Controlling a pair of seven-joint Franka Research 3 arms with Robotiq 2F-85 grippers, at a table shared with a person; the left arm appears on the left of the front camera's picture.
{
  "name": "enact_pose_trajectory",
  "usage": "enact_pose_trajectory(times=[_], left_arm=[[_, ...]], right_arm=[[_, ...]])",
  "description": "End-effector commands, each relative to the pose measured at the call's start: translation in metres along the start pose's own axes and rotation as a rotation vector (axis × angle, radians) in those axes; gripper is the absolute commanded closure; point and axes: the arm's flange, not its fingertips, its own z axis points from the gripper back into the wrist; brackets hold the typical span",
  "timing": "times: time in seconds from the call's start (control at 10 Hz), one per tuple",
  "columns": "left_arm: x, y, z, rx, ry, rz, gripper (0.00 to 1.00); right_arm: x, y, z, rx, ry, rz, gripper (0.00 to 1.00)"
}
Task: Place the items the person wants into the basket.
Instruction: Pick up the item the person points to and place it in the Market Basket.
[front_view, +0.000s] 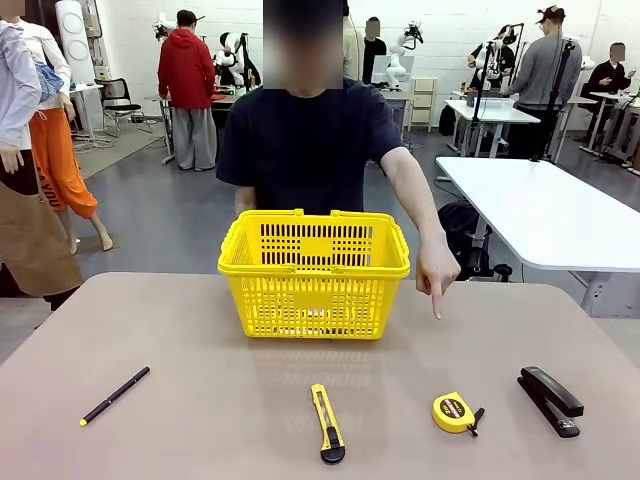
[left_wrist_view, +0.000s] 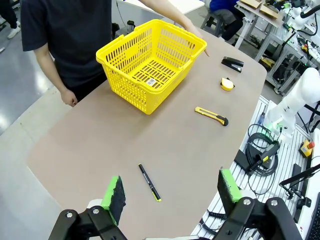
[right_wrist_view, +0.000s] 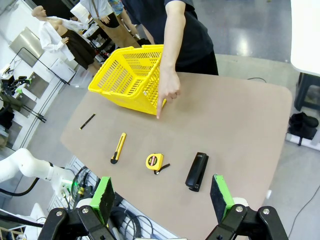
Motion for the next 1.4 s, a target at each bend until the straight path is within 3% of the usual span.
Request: enact_pose_trajectory(times=[0.0, 0.1, 0.2, 0.4, 0.6, 0.8, 1.0, 1.3], left_arm=[[0.002, 0.0, 0.0, -0.013, -0.003, -0.006, 0.04], [0.002, 0.0, 0.0, -0.013, -0.003, -0.006, 0.04], [0.002, 0.0, 0.0, -0.013, -0.003, -0.006, 0.04], [0.002, 0.0, 0.0, -0.013, -0.003, -0.006, 0.04], [0.002, 0.0, 0.0, -0.013, -0.003, -0.006, 0.04], [0.002, 0.0, 0.0, -0.013, -0.003, -0.006, 0.04], [0.002, 0.0, 0.0, -0.013, -0.003, -0.006, 0.04], [0.002, 0.0, 0.0, -0.013, -0.003, -0.006, 0.04]], right_arm=[[0.001, 0.0, 0.0, 0.022, -0.017, 0.012, 0.0], [0.0, 0.0, 0.0, 0.0, 0.0, 0.0, 0.0], [0.001, 0.028, -0.043, -0.144, 0.158, -0.021, 0.0], [-0.01, 0.068, -0.104, -0.302, 0.294, -0.076, 0.0], [-0.031, 0.099, -0.18, -0.484, 0.384, -0.123, 0.0], [-0.06, 0.106, -0.241, -0.624, 0.409, -0.208, 0.0], [-0.068, 0.115, -0.297, -0.647, 0.511, -0.227, 0.0], [-0.064, 0.117, -0.339, -0.634, 0.563, -0.26, 0.0]])
